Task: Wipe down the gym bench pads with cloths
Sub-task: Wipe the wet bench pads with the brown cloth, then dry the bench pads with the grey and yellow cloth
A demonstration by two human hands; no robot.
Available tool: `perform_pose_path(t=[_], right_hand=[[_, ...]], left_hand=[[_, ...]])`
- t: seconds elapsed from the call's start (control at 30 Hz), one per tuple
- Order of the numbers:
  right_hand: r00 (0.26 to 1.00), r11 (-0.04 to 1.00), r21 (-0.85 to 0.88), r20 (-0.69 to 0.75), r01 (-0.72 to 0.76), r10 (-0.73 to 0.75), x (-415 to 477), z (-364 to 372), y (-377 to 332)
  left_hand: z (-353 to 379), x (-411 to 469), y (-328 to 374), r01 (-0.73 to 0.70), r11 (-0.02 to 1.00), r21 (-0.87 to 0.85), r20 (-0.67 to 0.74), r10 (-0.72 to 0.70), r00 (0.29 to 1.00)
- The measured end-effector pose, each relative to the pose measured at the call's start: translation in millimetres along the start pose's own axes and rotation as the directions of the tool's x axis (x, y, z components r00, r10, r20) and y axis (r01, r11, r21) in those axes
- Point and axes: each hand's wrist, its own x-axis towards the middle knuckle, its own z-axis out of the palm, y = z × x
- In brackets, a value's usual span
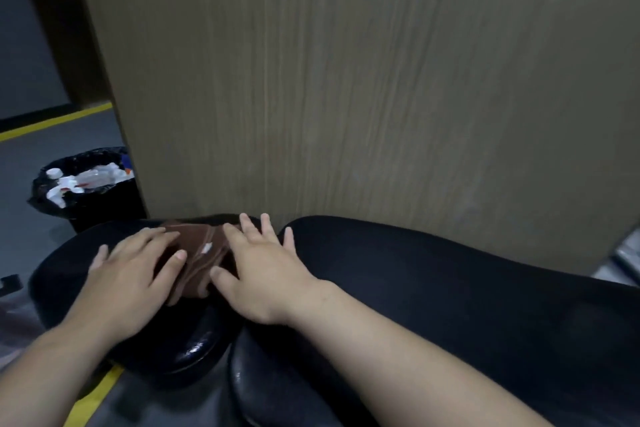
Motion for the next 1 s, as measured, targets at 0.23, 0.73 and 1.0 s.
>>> perform_pose_path(t=[0.23,0.73,1.0], right_hand=[[0.974,0.985,-0.029,-0.153,-0.171,0.165,-116,-54,65],[0.787,0.851,-0.014,-0.389,-0.525,0.479,-397,-131,114],[0.596,0.687,-0.006,-0.502,-0.727,0.626,-550,-176,87]], left_hand=[[7,-9,97,-0.213,0.977,-0.006,0.129,0.212,0.969],[-7,-122,372,-0.674,0.670,-0.311,0.132,0.733,0.668],[-26,-190,478,-0.773,0.443,-0.454,-0.001,0.868,0.497]])
